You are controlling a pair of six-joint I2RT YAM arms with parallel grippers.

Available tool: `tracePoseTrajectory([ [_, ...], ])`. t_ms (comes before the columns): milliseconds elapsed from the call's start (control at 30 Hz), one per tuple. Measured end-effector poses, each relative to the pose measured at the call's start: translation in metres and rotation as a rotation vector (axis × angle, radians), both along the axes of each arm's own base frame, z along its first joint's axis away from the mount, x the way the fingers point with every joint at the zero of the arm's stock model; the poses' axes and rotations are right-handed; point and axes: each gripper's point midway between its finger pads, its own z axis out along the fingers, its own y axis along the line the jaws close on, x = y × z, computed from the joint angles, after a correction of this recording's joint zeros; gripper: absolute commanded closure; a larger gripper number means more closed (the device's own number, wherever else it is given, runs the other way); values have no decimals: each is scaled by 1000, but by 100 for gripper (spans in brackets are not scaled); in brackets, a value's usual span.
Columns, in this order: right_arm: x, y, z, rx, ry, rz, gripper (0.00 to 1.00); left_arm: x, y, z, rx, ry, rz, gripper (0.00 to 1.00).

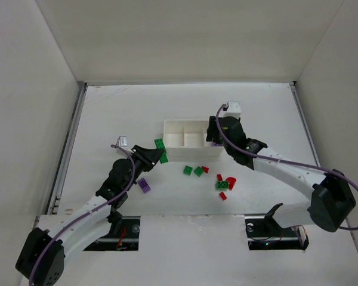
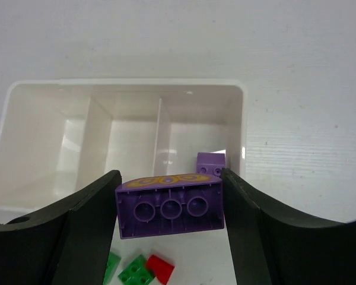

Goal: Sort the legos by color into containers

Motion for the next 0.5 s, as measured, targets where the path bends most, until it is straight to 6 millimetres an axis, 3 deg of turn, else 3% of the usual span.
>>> tracePoseTrajectory([
  [200,24,-10,-14,-55,12,-33,43,-6,-8,-2,0,6,-42,79],
  [500,44,-6,-12,-50,9,-31,23,-23,-31,-13,31,29,-164,79],
])
